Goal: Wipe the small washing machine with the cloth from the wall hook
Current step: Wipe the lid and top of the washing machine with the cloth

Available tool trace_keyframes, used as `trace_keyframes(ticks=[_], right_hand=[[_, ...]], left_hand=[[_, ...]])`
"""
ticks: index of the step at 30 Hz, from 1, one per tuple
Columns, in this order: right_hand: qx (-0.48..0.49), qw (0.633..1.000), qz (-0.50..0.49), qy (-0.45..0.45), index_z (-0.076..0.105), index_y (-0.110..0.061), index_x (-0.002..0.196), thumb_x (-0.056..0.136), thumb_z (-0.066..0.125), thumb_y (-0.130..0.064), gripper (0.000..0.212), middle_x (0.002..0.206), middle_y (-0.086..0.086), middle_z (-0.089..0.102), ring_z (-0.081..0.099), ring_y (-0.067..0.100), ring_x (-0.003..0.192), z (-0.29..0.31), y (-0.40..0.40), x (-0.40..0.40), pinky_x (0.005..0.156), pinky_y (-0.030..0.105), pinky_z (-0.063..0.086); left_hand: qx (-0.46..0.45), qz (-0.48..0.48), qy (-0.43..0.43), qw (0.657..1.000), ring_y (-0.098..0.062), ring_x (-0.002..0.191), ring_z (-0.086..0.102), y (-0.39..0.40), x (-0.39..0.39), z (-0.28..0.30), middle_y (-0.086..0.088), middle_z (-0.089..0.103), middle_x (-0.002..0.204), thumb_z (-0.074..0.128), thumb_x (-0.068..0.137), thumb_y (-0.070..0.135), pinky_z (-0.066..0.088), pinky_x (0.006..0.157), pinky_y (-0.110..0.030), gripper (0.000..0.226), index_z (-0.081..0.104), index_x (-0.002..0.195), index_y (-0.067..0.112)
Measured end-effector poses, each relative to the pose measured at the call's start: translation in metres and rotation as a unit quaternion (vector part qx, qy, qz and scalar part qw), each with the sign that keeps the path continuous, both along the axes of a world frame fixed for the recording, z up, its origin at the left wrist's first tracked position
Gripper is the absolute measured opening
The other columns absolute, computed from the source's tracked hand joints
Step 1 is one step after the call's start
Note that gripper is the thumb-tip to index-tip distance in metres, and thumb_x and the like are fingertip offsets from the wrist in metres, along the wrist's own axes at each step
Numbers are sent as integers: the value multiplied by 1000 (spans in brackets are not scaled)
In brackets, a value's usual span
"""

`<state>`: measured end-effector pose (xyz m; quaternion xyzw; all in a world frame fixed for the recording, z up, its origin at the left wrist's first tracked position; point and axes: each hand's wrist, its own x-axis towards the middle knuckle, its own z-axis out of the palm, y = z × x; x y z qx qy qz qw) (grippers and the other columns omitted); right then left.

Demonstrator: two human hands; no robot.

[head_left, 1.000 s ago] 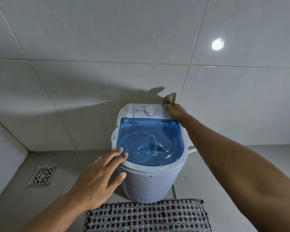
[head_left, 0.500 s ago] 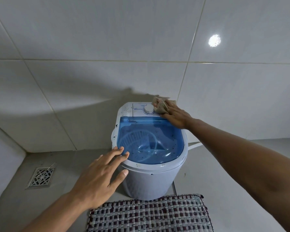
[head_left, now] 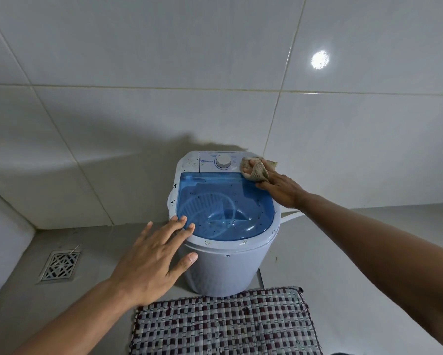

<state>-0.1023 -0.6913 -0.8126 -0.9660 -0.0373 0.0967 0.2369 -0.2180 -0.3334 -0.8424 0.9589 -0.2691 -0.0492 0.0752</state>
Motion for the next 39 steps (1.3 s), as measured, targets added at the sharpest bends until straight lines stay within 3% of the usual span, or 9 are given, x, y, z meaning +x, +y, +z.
trace_keyframes(ticks=[10,19,26,39], right_hand=[[-7,997,-66,-38,19,-29,163,106,39,-42,61,172,-7,5,14,15,158,-7,23,-39,122,36,21],[13,994,-99,-47,20,-33,162,105,39,-44,60,172,-6,8,18,18,157,-12,32,-71,122,40,24],[3,992,-97,-85,24,-32,161,106,37,-43,58,170,-14,15,1,10,158,-20,42,-96,122,46,29],[-17,988,-106,-108,21,-31,162,107,34,-43,58,170,-17,8,-1,14,159,-28,52,-110,122,42,26]], left_hand=[[2,-14,24,1000,-4,155,-23,0,-6,-4,13,-20,171,-4,89,81,-8,128,-43,87,-11,162,35],[-11,-17,26,999,-3,156,-22,2,-1,-7,14,-16,172,-4,88,83,-2,130,-46,89,-8,163,35],[-32,-20,35,999,-1,155,-21,4,1,-12,15,-16,172,-1,87,87,-6,128,-40,88,-9,161,40],[-47,-27,43,998,-3,158,-12,7,7,-12,14,-8,173,6,90,83,-2,126,-40,87,0,164,37]])
